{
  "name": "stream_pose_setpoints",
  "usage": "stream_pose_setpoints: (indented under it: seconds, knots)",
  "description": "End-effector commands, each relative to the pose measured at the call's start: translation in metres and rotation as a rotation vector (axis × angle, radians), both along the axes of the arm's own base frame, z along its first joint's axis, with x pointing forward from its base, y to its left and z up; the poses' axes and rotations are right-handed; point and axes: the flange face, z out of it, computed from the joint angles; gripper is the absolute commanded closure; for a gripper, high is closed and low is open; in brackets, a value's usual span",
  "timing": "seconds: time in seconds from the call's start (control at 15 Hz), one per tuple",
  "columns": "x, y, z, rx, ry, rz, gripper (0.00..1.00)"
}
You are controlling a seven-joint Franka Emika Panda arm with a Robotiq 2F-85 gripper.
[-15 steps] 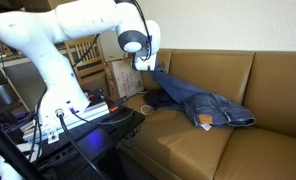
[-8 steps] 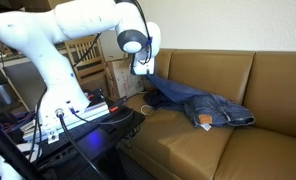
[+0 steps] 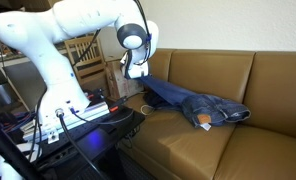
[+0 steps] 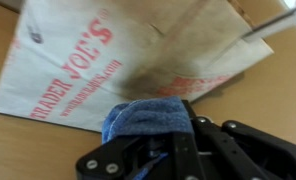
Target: Spread the pair of jeans out on the couch
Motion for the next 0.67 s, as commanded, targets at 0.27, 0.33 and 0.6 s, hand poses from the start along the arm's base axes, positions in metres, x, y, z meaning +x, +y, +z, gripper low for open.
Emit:
stream_pose_setpoints:
  seconds: [0.27, 0.33, 0.6]
  knots:
    - [-0.094, -0.009, -0.038, -0.141, -0.061, 0.287, 0.58]
    - [-0.086, -0.008, -0.036, -0.146, -0.099, 0.293, 0.52]
    - [-0.026, -0.026, -0.015, -0.212, -0.296, 0.263, 0.97]
